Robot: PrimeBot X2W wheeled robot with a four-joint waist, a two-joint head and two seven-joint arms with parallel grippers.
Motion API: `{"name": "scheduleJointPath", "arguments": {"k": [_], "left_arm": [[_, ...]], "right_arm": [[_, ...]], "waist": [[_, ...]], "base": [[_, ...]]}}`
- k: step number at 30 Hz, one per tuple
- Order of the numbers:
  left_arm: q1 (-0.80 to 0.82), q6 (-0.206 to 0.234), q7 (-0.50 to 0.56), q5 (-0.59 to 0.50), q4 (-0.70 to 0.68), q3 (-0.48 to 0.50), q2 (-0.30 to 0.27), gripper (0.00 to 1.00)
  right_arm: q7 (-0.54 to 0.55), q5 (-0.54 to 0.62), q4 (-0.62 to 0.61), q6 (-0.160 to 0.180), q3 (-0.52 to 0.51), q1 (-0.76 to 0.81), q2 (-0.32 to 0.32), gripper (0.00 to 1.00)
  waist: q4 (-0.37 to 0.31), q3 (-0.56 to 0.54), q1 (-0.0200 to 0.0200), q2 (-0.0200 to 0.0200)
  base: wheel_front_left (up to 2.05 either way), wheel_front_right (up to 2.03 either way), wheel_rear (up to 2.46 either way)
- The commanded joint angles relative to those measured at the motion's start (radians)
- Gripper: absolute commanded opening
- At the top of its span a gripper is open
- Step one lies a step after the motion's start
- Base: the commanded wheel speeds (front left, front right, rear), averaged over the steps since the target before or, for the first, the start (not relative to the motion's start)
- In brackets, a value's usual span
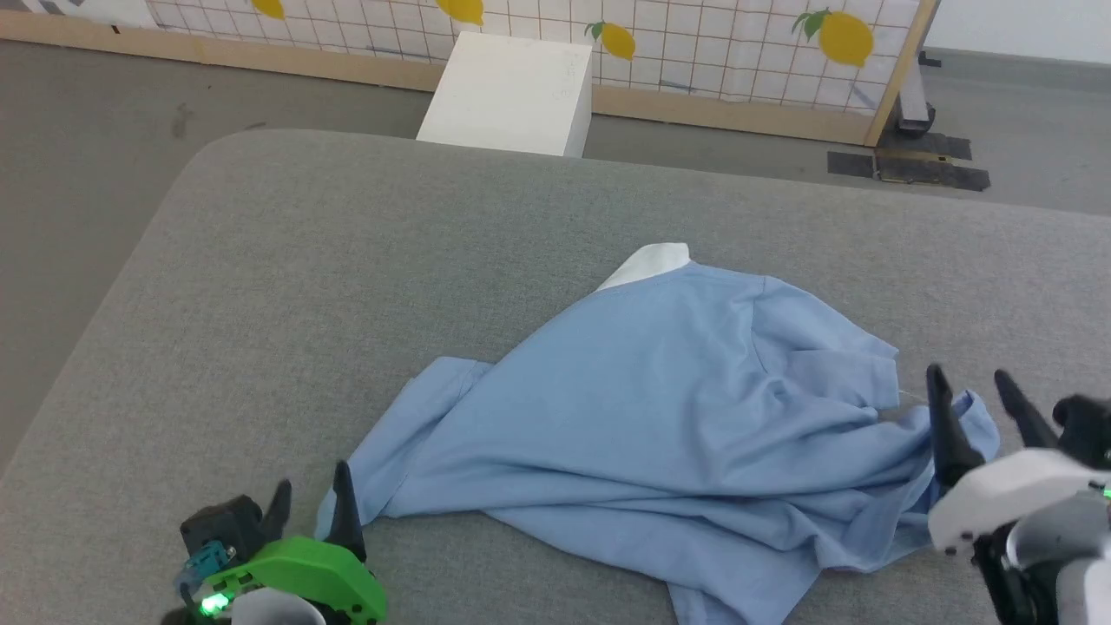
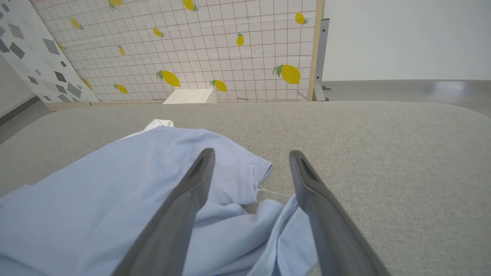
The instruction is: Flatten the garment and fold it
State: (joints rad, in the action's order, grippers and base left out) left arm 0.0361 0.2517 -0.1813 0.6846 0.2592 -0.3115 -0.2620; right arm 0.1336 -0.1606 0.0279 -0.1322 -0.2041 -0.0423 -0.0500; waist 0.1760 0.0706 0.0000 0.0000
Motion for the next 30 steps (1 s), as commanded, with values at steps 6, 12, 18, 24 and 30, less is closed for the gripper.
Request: {"name": "scheduleJointPath", "arguments": {"k": [6, 12, 18, 24, 30], "left_arm": [[0.056, -0.017, -0.079, -0.118, -0.060, 0.038, 0.029, 1.00], [0.090, -0.061, -0.080, -0.230, -0.125, 0.104, 0.104, 1.00], [0.112, -0.119, -0.080, -0.295, -0.119, 0.151, 0.168, 1.00], [0.113, -0.155, -0.080, -0.329, -0.100, 0.189, 0.198, 1.00], [0.100, -0.170, -0.080, -0.351, -0.082, 0.231, 0.207, 1.00]], "right_arm": [[0.075, 0.070, 0.161, 0.002, -0.046, -0.214, 0.000, 1.00], [0.231, 0.131, 0.390, 0.002, -0.113, -0.405, 0.000, 1.00], [0.398, 0.232, 0.538, 0.002, -0.219, -0.523, 0.000, 1.00], [0.556, 0.272, 0.618, 0.002, -0.217, -0.555, 0.000, 0.71], [0.516, 0.277, 0.554, 0.002, -0.168, -0.537, -0.015, 0.00]], "waist": [[0.014, 0.057, 0.0000, 0.0000], [0.053, 0.126, 0.0000, 0.0000], [0.099, 0.176, 0.0000, 0.0000], [0.118, 0.186, 0.0000, 0.0000], [0.088, 0.152, 0.0000, 0.0000]], "base": [[0.00, 0.00, 0.00], [0.00, 0.00, 0.00], [0.00, 0.00, 0.00], [0.00, 0.00, 0.00], [0.00, 0.00, 0.00]]}}
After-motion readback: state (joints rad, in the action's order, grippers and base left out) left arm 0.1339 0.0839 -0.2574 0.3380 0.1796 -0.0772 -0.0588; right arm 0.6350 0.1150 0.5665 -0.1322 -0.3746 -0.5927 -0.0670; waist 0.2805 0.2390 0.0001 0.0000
